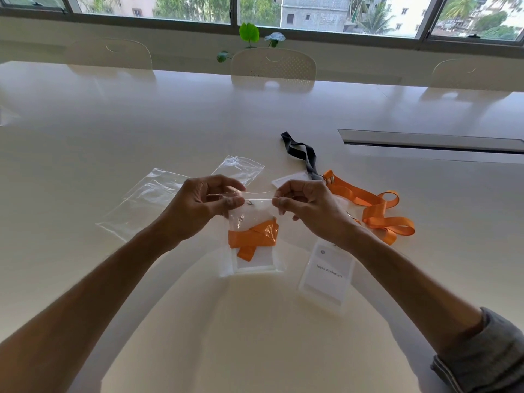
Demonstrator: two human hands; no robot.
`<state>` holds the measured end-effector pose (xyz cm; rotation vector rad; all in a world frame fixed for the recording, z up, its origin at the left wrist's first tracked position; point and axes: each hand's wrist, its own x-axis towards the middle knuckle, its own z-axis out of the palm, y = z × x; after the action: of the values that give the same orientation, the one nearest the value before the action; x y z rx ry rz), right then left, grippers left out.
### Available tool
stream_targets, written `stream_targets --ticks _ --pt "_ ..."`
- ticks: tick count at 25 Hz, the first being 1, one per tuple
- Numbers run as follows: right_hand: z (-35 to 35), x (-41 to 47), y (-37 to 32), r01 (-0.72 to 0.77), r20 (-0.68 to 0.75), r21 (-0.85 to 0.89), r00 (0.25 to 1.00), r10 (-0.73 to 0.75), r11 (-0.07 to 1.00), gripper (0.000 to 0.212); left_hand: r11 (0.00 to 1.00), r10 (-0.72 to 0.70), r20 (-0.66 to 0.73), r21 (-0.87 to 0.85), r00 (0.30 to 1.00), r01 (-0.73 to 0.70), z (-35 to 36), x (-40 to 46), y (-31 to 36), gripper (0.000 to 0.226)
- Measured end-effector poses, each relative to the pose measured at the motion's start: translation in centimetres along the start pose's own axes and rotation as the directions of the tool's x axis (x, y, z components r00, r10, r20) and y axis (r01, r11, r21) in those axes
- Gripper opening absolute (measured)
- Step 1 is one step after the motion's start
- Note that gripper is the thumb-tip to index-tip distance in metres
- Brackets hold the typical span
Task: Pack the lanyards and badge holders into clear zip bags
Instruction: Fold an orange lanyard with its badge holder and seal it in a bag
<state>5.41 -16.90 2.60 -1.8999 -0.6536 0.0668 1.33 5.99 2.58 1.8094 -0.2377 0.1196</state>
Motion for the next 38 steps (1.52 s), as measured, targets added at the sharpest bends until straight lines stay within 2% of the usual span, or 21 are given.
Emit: stream_targets --ticks 3,7,11,15,20,24,28,38 --pt "-0.1 0.3 0.3 -0.027 -0.062 0.024 0.998 0.028 0.999 0.013 0.992 -0.109 -0.023 -0.071 0.994 0.108 -0.8 0.2 -0.1 0.019" --pt "-0.2 0.3 0.4 -0.031 -0.064 0.039 0.997 0.034 0.999 0.010 0.949 -0.284 0.002 -0.146 0.959 0.281 -1.5 0.3 -0.3 0.018" --pt "-0.6 0.4 0.5 -0.038 -0.077 0.035 0.996 0.041 0.999 0.010 0.901 -0.367 0.033 -0.237 0.930 0.364 -1.9 0.5 -0.2 0.012" --pt "-0.7 0.4 0.8 -0.052 -0.078 0.041 0.995 0.055 0.998 0.009 0.905 -0.356 0.015 -0.245 0.934 0.349 -1.8 0.4 -0.1 0.011" --pt "-0.6 0.5 0.9 -0.039 -0.076 0.040 0.996 0.041 0.998 0.007 0.949 -0.295 -0.086 -0.141 0.952 0.282 -1.5 0.2 0.0 0.011" --pt "-0.5 0.4 1.0 -0.030 -0.073 0.033 0.997 0.032 0.999 0.003 0.958 -0.265 -0.149 -0.155 0.953 0.242 -1.0 0.1 0.2 0.009" --pt "-0.5 0.4 1.0 -0.018 -0.074 0.024 0.997 0.020 1.000 0.003 0.958 -0.262 -0.153 -0.162 0.953 0.237 -0.7 0.0 0.6 0.008" --pt "-0.3 0.3 0.8 0.006 -0.060 0.031 0.998 -0.004 0.999 0.004 0.992 -0.128 -0.182 -0.040 0.975 0.123 -0.1 -0.1 0.3 0.008"
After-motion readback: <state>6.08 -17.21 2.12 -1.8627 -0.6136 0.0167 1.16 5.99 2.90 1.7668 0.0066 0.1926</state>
